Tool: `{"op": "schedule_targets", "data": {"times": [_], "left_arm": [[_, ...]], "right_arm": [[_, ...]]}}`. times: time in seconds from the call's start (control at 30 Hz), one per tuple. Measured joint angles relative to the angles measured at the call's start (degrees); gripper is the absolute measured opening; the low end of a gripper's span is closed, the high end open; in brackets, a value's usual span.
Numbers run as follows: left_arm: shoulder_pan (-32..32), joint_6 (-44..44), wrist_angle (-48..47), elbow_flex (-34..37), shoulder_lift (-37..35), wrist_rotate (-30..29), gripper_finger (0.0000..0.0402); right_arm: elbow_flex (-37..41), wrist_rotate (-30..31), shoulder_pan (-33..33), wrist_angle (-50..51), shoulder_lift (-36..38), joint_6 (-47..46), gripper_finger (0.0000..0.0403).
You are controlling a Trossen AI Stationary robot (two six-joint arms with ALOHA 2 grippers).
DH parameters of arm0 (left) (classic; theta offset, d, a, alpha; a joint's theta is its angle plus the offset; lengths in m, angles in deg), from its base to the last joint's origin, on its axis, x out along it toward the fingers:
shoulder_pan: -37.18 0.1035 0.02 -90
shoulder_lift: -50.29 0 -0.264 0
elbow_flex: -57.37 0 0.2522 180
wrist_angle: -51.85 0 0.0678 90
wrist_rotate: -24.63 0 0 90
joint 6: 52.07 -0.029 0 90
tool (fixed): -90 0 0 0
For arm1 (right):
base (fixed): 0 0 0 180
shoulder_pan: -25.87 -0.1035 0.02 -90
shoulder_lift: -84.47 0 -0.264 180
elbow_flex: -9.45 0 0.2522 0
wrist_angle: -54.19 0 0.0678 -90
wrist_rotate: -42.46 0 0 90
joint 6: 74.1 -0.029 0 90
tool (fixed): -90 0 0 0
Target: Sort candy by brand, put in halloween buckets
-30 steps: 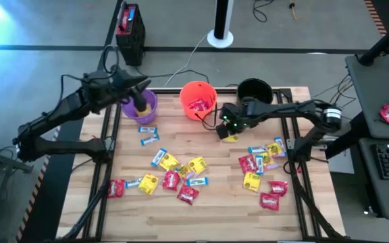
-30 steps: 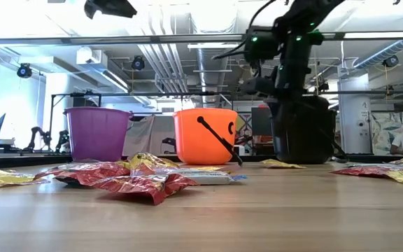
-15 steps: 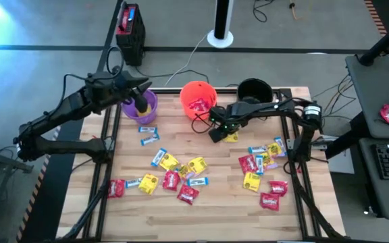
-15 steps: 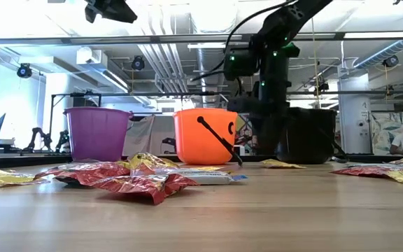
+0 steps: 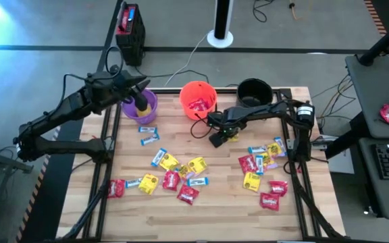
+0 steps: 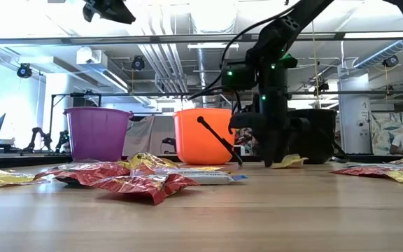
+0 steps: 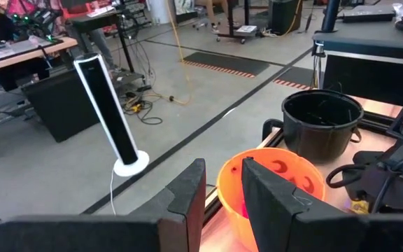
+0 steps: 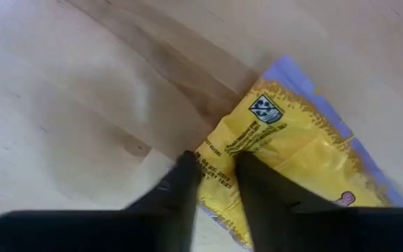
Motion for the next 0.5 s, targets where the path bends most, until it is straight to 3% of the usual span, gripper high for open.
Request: {"op": "schedule_targets", "data": {"times": [0.1,0.5], "left_arm": [[-0.02,0.00,0.00,0.00,0.00,0.00,0.0078],[0.00,-0.66,0.15,0.04,0.00,0.15,0.0078]], "right_arm": [[0.11,-0.63,0.02,0.20,0.84,1.78,0.0023],[-0.13,-1.25,0.00,0.50,12.61,4.15,0.0008]]}}
